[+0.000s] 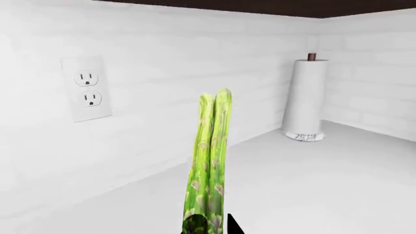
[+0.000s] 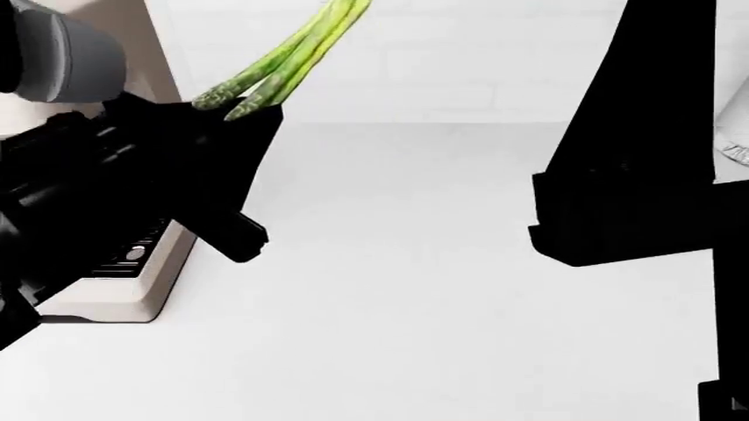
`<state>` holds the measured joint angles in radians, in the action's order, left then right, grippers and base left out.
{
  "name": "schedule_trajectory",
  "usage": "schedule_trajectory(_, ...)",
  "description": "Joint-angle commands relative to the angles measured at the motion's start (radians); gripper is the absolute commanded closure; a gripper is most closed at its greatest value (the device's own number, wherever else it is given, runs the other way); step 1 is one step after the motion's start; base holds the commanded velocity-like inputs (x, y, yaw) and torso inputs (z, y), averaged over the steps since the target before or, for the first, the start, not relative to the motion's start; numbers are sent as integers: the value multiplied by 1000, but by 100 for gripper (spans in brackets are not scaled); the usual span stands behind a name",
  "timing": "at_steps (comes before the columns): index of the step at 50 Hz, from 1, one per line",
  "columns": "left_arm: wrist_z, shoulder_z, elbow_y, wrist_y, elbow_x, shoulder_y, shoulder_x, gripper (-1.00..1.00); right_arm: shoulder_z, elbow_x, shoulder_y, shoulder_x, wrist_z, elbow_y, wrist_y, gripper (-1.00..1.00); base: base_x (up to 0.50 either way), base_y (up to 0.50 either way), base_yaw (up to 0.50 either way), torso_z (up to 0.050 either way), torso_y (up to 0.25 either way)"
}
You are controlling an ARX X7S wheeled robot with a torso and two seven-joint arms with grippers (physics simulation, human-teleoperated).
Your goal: Pick the brussel sprout, asparagus from the counter and place them in the cabinet. Then close the cabinet.
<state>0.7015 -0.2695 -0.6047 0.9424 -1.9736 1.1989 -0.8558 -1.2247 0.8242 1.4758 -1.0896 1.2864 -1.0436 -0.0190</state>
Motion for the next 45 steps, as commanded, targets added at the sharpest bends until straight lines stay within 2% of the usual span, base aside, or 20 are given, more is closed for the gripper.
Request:
schedule_trajectory(1,89,-63,86,39,-80,273,23,100,-139,-65,34,-65,27,3,138,-100,0,0,0,0,0)
schedule_trajectory(11,88,-121,213,125,-61,520,63,100,-164,-79,30,-67,22,8,173,-100,0,0,0,0,0)
schedule_trajectory(24,171,-233,429,207,-130,882,151,100,-195,-133,-13,-94,22,16,227,-100,0,0,0,0,0)
schedule_trajectory(30,167,-262,505,226,-114,965,197,100,-202,-133,-18,-92,8,23,241,-100,0,0,0,0,0)
schedule_trajectory(41,-18,-283,631,264,96,1021,275,100,-211,-100,-13,-62,-23,52,244,-100,0,0,0,0,0)
schedule_trajectory(45,-42,-290,656,270,128,1042,287,100,-208,-84,-4,-45,-28,61,238,-100,0,0,0,0,0)
